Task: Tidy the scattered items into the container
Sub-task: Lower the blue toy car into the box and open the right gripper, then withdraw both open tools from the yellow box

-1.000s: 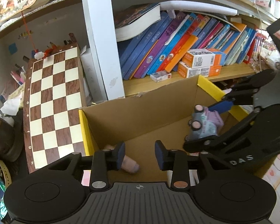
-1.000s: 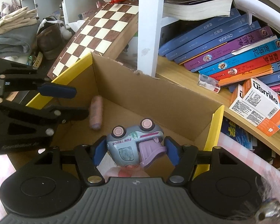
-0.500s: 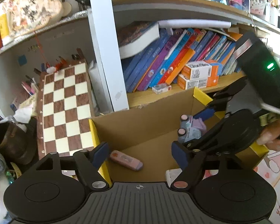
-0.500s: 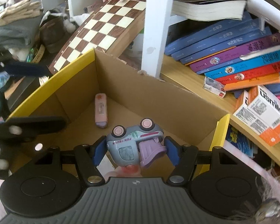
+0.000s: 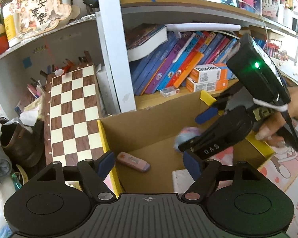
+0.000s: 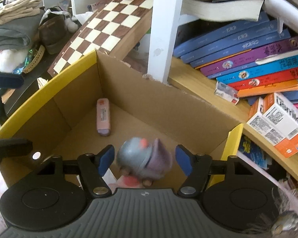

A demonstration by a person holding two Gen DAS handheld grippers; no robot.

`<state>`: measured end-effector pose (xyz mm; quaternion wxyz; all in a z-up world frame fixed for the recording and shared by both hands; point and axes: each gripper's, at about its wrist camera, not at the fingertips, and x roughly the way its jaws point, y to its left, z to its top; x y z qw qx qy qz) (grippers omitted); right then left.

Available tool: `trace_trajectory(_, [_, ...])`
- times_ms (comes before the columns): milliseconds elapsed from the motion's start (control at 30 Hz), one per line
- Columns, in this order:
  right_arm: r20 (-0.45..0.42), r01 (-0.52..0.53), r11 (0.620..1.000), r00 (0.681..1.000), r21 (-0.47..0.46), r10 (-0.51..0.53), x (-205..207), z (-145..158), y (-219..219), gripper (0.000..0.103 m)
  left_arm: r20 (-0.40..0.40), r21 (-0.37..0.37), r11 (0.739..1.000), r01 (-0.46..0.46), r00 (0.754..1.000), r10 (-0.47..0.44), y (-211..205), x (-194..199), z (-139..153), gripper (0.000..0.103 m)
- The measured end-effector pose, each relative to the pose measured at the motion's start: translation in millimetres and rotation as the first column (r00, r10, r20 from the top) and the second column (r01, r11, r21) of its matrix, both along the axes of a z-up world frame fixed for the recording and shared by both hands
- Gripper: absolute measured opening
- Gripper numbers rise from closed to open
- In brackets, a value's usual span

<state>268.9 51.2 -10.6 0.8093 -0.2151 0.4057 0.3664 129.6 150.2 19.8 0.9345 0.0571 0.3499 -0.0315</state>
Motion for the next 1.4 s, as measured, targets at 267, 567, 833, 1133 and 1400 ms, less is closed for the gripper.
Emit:
trace_trajectory(267, [0.137, 0.039, 0.999, 0.99, -0.007, -0.038, -12, 32, -11, 0.073, -0.006, -0.065, 0.998, -0.009, 1.0, 0.009, -2, -12, 13, 0.078])
trace_trajectory(567, [0.051, 0.073, 0.99, 0.996, 0.118, -0.08, -25, 26, -12, 0.073, -0.017, -0.076, 0.997, 0.007, 1.0, -0.008, -5, -17, -11, 0.078])
trace_trajectory(833, [-0.018, 0.177, 0.969, 0.984, 0.174, -0.177, -37, 29, -29, 0.073, 0.028, -0.06, 0.998, 0.027, 0.999, -0.025, -16, -27, 4, 0.082])
trace_trajectory(1133, [0.01, 0.201, 0.965, 0.979, 0.171, -0.205, -54, 40, -42, 0.073, 0.021, -0.043, 0.999, -0.005, 1.0, 0.006, -11, -39, 6, 0.082])
trace_trajectory(1400, [0.03, 0.221, 0.954, 0.972, 0.201, -0.231, -75, 53, -58, 0.074, 0.042, -0.033, 0.999, 0.005, 0.999, -0.003, -20, -56, 15, 0.082])
